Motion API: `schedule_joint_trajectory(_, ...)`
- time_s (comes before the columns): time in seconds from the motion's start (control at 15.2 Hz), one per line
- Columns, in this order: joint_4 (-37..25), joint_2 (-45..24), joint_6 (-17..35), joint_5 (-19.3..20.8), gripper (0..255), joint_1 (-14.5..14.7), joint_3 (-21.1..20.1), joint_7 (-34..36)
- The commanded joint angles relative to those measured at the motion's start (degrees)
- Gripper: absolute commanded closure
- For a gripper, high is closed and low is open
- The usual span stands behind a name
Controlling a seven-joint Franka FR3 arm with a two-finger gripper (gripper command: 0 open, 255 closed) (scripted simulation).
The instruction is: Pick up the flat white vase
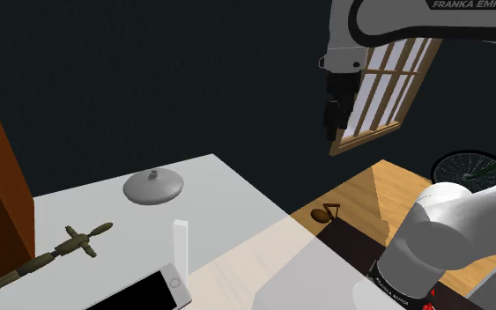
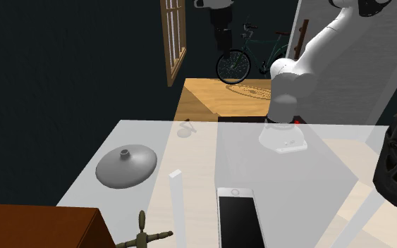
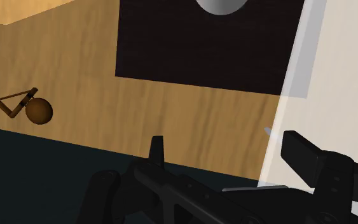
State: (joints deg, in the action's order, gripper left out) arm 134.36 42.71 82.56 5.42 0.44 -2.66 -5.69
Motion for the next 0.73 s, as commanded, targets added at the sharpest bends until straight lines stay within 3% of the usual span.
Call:
schedule_joint_trajectory(0.0, 0.0, 0.0, 0.0, 0.0, 0, 0.0, 0.0, 0.0)
schedule_joint_trajectory(0.66, -6.8, -15.0, 8.7, -5.8, 0, 2.4, -9.2, 12.0)
